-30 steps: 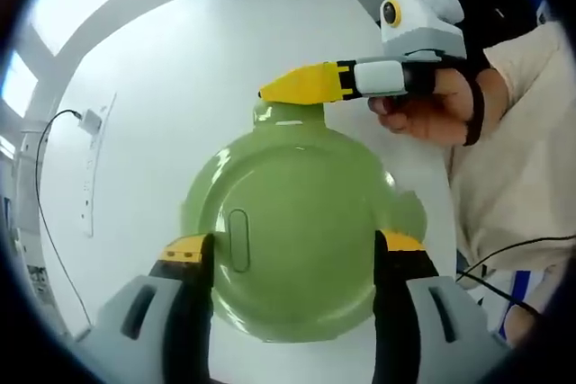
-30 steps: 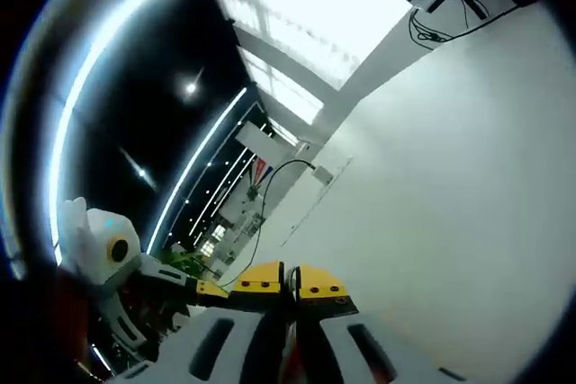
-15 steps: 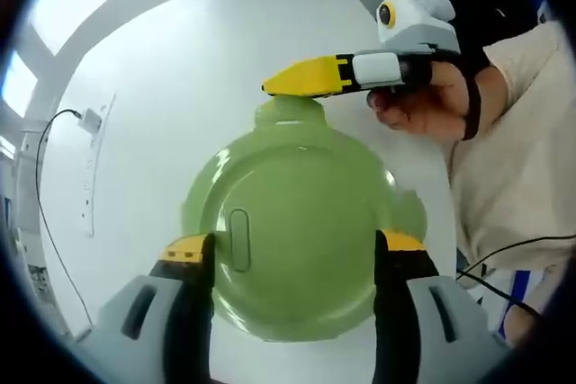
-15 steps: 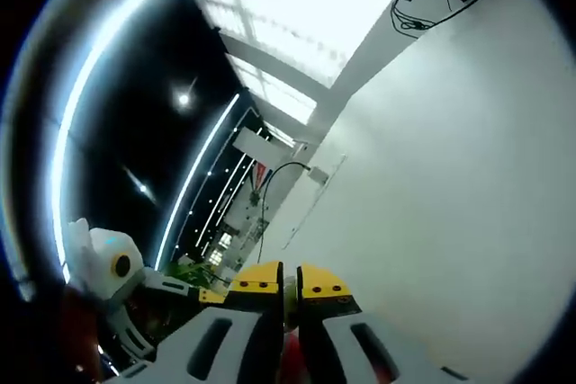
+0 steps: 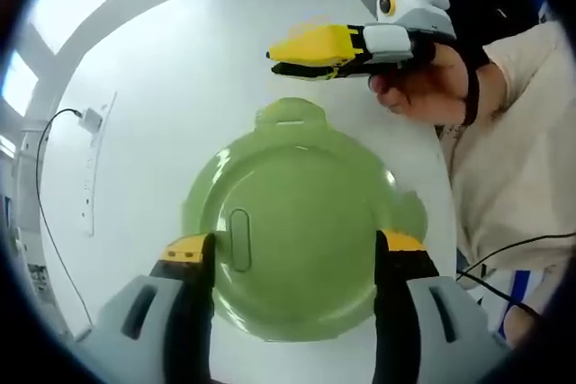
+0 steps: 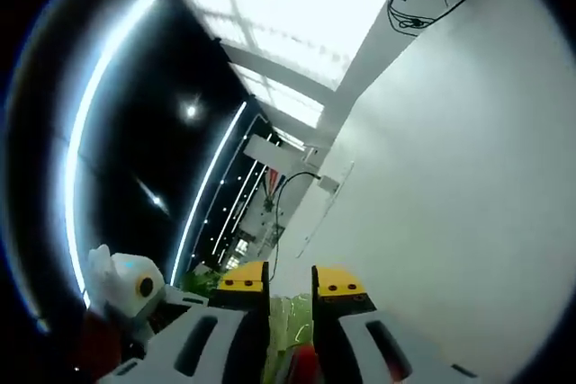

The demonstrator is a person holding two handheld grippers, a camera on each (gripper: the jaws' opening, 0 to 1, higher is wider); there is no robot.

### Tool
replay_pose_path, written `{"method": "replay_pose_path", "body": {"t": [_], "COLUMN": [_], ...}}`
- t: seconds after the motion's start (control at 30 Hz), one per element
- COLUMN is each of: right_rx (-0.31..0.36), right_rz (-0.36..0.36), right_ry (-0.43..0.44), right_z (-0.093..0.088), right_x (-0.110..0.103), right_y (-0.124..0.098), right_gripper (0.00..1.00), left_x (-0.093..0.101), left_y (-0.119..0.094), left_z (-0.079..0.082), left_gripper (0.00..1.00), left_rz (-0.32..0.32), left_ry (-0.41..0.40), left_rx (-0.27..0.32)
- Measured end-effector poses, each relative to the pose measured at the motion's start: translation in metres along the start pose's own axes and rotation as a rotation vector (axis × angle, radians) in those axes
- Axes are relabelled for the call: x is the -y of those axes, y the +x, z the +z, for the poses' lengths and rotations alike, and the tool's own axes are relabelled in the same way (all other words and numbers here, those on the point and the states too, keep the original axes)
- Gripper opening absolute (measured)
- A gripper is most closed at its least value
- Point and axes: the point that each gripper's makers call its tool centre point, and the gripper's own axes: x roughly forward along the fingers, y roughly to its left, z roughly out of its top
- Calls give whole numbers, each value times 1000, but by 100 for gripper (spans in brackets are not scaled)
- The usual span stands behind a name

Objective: Open container latches remove lid place lid upside down on tabletop take tomato from container place on tabletop

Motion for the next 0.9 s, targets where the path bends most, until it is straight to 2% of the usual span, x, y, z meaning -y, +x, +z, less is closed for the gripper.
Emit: {"method": "replay_pose_path", "body": {"t": [0.13,0.2,0.43,0.53,0.67,0.9], "right_rx": [22,54,104,127,121,100], "right_rz": [15,19,10,1,13,47], "right_ry": [-23,-57,-81,-118,-138,-230], "right_z": [15,28,59,72,81,95], "right_x": [-2,-1,6,7,3,-16], "right_y": [-6,-9,-21,-24,-24,-18], "right_gripper": [17,21,22,22,22,22], "left_x": [0,0,0,0,1,1], "left_y": [0,0,0,0,0,-1], "left_z": [0,0,0,0,-1,-1], "left_gripper": [65,65,65,65,65,65], "left_rz": [0,0,0,0,0,1], "left_ry": [2,4,10,9,8,7], "left_rx": [-3,-6,-22,-21,-18,-12]}}
